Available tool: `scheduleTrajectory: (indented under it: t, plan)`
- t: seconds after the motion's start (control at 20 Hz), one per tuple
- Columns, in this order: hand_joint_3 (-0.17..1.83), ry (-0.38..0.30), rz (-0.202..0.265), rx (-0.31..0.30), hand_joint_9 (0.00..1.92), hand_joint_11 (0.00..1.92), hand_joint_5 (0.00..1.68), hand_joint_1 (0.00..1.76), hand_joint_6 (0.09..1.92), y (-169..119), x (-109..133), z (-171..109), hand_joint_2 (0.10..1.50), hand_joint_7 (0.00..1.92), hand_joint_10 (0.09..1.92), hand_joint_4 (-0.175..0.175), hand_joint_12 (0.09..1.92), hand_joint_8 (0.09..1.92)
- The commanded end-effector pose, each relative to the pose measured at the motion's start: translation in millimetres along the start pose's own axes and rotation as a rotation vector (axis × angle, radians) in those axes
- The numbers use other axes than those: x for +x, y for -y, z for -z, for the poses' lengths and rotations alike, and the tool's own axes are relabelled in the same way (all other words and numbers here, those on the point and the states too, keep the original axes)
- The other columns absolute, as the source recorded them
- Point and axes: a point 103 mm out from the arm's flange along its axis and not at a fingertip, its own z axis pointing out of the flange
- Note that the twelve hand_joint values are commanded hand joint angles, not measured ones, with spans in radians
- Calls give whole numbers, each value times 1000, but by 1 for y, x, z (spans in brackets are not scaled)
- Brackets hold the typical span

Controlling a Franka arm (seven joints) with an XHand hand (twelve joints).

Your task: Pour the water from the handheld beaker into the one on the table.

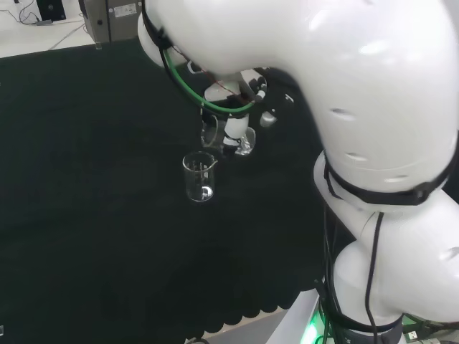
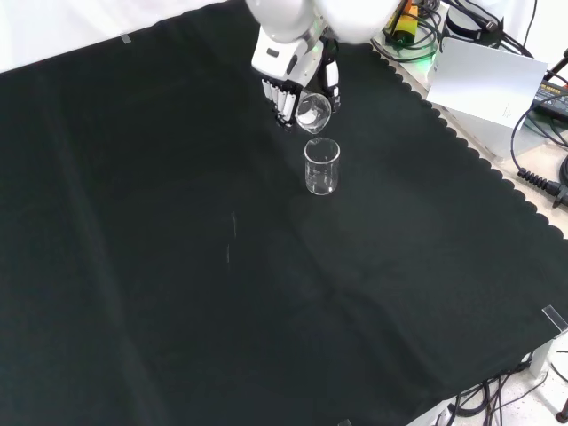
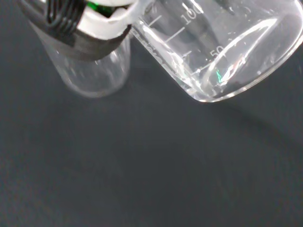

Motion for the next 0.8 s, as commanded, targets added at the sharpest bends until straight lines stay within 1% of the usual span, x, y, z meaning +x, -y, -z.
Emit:
scheduleTrajectory:
  t: [0.05,0.45,0.8]
  plan:
    - [-175,1,-13,53,1443,1210,1052,1292,874,-3,0,-14,1099,1320,877,-114,1020,626]
    - [-175,14,-8,50,1443,1211,1052,1292,875,5,-3,-8,1100,1319,879,-114,1021,627]
    - [-175,42,-17,70,1444,1212,1050,1292,877,5,0,-4,1100,1319,880,-115,1022,628]
